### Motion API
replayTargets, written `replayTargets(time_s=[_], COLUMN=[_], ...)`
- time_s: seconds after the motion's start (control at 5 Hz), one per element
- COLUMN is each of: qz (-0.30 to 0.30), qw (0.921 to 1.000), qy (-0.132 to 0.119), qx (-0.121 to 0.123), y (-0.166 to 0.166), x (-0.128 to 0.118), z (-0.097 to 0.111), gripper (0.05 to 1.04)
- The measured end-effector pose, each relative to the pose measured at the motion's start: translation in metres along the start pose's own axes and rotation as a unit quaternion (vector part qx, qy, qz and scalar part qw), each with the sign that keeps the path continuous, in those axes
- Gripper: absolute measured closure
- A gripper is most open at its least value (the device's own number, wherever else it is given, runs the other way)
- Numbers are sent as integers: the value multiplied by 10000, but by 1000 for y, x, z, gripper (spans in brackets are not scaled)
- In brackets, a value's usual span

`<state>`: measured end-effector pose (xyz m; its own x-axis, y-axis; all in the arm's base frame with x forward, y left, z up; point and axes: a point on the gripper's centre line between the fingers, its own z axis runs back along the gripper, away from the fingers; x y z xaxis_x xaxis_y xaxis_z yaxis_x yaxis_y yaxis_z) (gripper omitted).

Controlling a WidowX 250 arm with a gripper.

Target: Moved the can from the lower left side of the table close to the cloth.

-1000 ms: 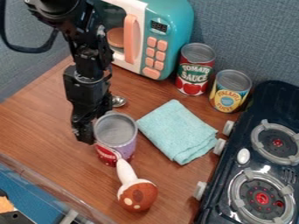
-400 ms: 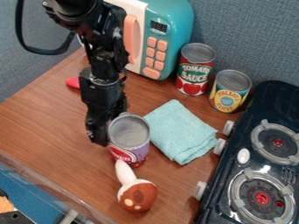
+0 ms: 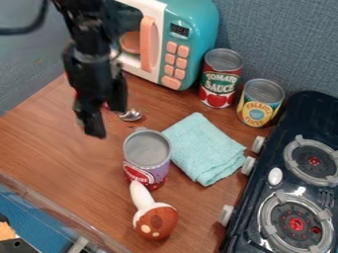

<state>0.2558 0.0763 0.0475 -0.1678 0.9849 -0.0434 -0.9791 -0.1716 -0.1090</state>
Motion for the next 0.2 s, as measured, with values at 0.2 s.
replayTargets(time_s=[0.2], qz=[-42], qw=[9998], qy=[-19], qx=[-178], y=[-4], x=[12], z=[21], gripper=[84])
